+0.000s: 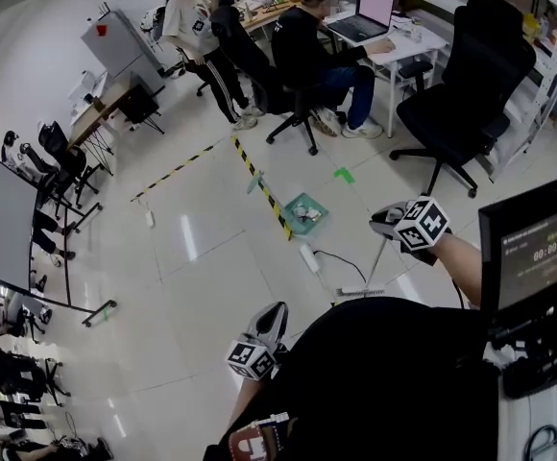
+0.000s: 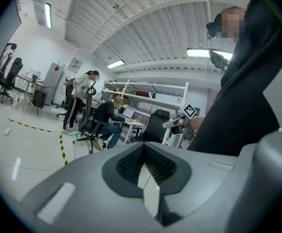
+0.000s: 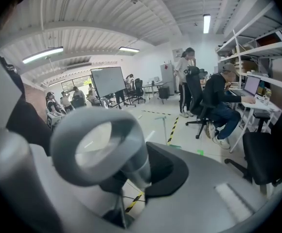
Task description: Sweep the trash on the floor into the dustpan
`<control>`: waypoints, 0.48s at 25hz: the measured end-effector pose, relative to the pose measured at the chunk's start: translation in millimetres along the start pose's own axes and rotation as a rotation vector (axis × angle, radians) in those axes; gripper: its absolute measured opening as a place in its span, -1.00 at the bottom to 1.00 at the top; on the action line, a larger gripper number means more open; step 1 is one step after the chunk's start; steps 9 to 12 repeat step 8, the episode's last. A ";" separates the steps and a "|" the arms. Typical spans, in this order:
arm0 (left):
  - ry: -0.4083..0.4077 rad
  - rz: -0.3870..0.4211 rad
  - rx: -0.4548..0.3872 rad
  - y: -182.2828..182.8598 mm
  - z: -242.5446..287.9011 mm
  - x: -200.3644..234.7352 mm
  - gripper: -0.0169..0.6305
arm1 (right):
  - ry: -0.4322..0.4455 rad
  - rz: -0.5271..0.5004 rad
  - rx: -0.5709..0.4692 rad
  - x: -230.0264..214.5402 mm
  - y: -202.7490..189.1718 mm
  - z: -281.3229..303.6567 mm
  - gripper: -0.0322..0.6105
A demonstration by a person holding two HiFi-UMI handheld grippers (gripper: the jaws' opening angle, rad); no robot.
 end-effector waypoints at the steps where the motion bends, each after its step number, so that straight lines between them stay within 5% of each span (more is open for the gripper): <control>1: -0.004 -0.003 0.002 -0.8 2.5 -2.5 -0.95 | 0.005 -0.011 0.001 0.0 1.5 0.6 -0.74; 12: -0.018 0.002 0.013 -15.4 15.6 -10.9 -0.95 | 0.010 -0.065 0.016 -8.3 3.1 -2.1 -0.74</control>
Point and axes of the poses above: the fingertips, and each gripper's own axes: z forward along the fingers, x to its left, y out of its top, the point moved 5 cm from there along -z, backward along the fingers, and after that the axes turned 1 degree about -y, right-handed, at the moved point
